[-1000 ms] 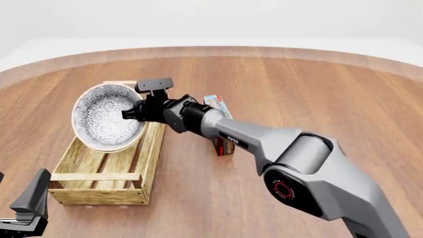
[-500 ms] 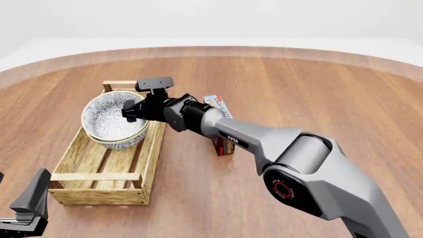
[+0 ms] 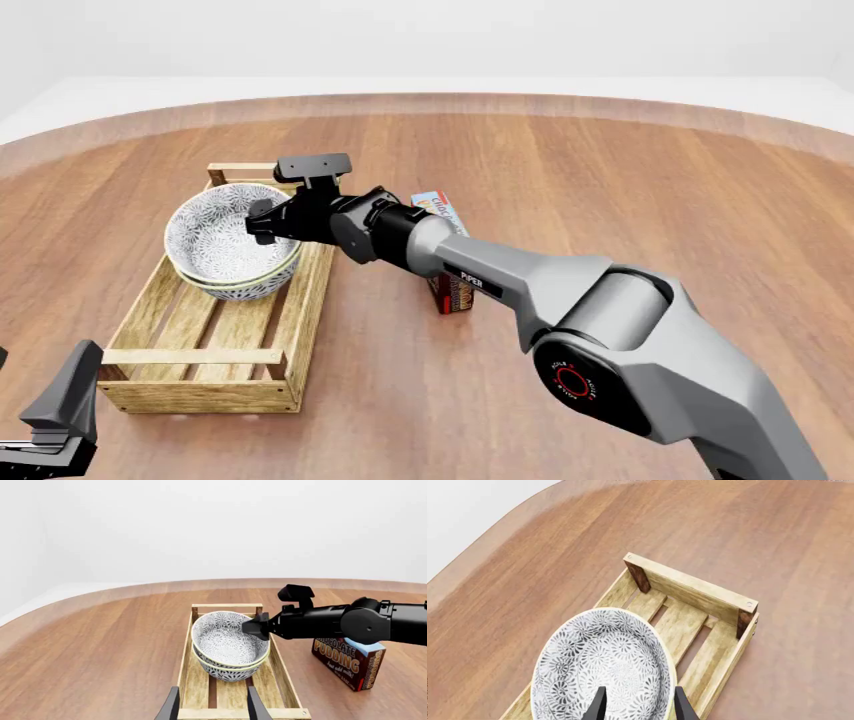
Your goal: Stack the left bowl on the right bowl and place them in the tray.
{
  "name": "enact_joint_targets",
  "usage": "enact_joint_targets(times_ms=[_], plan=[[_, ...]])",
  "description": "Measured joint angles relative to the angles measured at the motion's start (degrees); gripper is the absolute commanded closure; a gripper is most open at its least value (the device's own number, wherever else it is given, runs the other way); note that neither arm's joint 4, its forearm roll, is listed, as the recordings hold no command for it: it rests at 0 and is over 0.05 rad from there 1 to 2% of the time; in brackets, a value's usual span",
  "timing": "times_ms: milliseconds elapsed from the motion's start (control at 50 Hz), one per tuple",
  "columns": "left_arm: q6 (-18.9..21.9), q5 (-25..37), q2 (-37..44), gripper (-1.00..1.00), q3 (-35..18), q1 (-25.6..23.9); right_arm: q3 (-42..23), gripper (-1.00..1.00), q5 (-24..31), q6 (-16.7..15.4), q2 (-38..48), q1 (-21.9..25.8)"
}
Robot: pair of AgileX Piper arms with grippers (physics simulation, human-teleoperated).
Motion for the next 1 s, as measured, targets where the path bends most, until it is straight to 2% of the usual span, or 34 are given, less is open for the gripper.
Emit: enact_joint_targets(times_ms=[540,1000], plan=[[0.0,0.0,0.0,-1.0,0.0,0.0,1.3,-1.0,5.3,-3.6,-8.5,-2.6],[0.0,0.0,0.0,-1.0,0.0,0.0,8.9,-1.0,4.5,-6.8,-20.1,-4.0]])
